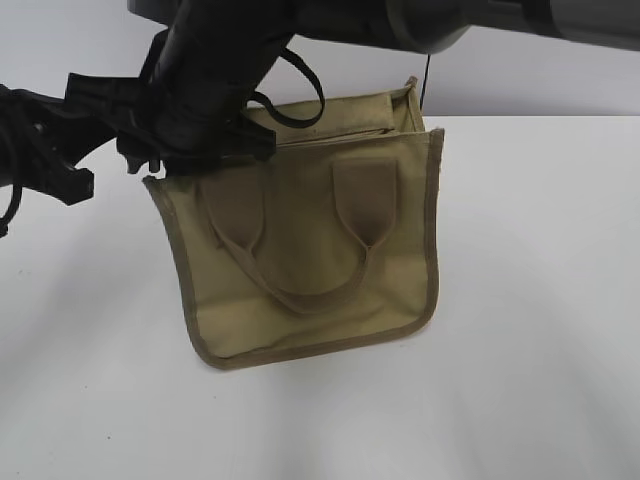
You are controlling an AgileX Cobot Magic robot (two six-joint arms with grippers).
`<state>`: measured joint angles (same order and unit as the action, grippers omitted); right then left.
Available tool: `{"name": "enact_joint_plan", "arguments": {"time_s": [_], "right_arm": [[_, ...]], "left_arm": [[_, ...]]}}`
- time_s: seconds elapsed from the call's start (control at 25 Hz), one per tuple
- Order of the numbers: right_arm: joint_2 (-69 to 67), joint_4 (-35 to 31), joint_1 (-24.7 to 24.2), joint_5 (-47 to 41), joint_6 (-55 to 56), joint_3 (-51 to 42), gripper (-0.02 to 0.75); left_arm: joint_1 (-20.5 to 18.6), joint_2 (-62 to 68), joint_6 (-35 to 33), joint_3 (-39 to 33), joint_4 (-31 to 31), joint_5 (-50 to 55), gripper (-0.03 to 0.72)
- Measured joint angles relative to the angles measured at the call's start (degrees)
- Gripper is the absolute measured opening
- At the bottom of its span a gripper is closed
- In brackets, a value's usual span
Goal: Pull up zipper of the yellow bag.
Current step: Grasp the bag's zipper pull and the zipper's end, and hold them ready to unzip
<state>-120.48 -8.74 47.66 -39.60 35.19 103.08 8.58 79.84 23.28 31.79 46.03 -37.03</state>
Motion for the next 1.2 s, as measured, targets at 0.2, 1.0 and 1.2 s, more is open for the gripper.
{"name": "enact_joint_plan", "arguments": {"time_s": [0.2,1.0,1.2], "right_arm": [[0.00,3.99,0.00,-0.07,3.15,0.00,0.055],[8.10,-2.20,-0.22,-13.20,-18.98,0.00,-0.015],[8.12,-6.70,-2.47,-16.70,-22.91,0.78,-0.015]], "left_arm": [[0.00,-0.45,0.34,0.00,0.10,-0.24,0.008],[0.09,-0.76,0.47,0.00,0.72,2.66,0.008],[0.09,-0.76,0.47,0.00,0.83,3.91,0.008]]}}
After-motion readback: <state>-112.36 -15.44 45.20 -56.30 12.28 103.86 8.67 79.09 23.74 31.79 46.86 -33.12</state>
